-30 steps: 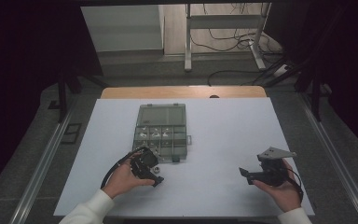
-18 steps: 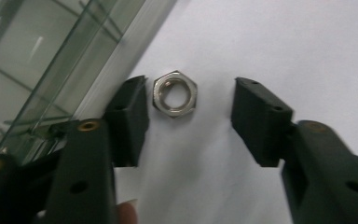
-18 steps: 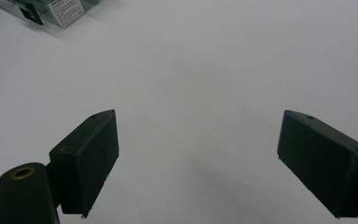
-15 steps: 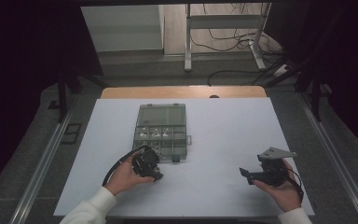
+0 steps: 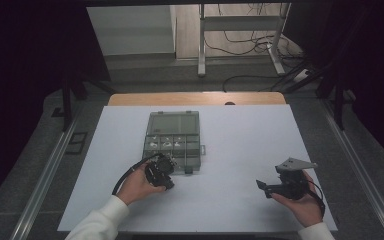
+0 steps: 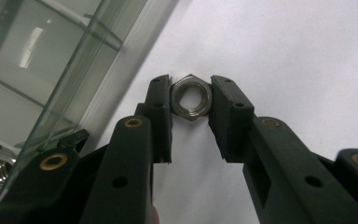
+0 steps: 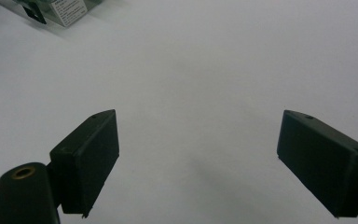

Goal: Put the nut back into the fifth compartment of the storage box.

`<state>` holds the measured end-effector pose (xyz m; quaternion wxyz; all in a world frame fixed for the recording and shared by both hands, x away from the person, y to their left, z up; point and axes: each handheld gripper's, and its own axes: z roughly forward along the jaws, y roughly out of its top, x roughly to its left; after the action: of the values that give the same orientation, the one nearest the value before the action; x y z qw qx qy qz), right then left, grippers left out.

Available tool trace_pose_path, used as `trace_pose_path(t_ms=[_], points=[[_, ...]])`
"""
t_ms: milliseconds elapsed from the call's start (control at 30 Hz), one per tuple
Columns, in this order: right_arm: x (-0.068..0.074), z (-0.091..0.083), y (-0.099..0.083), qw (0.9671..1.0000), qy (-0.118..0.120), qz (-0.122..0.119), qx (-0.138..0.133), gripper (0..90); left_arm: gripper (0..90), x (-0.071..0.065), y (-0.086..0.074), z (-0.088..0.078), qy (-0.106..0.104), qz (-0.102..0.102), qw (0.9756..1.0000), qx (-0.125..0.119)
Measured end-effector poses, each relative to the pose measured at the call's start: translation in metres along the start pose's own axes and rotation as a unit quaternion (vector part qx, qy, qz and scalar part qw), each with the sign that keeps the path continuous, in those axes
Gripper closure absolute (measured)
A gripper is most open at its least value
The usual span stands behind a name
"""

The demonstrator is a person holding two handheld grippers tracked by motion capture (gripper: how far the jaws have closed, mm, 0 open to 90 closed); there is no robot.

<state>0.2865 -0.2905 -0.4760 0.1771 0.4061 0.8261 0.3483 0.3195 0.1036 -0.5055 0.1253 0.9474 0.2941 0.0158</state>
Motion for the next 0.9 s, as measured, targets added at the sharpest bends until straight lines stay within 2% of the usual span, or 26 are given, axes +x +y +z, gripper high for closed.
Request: trace_pose_path(t_ms=[500,800,900], points=[[-0.002,-0.001,-0.001,1.0,-0.001,0.003,0.0,13.1,69.6,0.0,-0.002,-0.007,-0.009,0.001,0.9999,-0.012],[-0.002,-0.001,-0.001,1.0,-0.002,0.004,0.0,13.1,69.6,0.002,-0.004,-0.026,-0.007,0.0,0.9996,-0.028],[-0.002,-0.001,-0.001,1.0,-0.002,0.004,-0.001,13.1,69.6,0.003,-0.006,-0.034,-0.005,-0.006,0.9992,-0.039]])
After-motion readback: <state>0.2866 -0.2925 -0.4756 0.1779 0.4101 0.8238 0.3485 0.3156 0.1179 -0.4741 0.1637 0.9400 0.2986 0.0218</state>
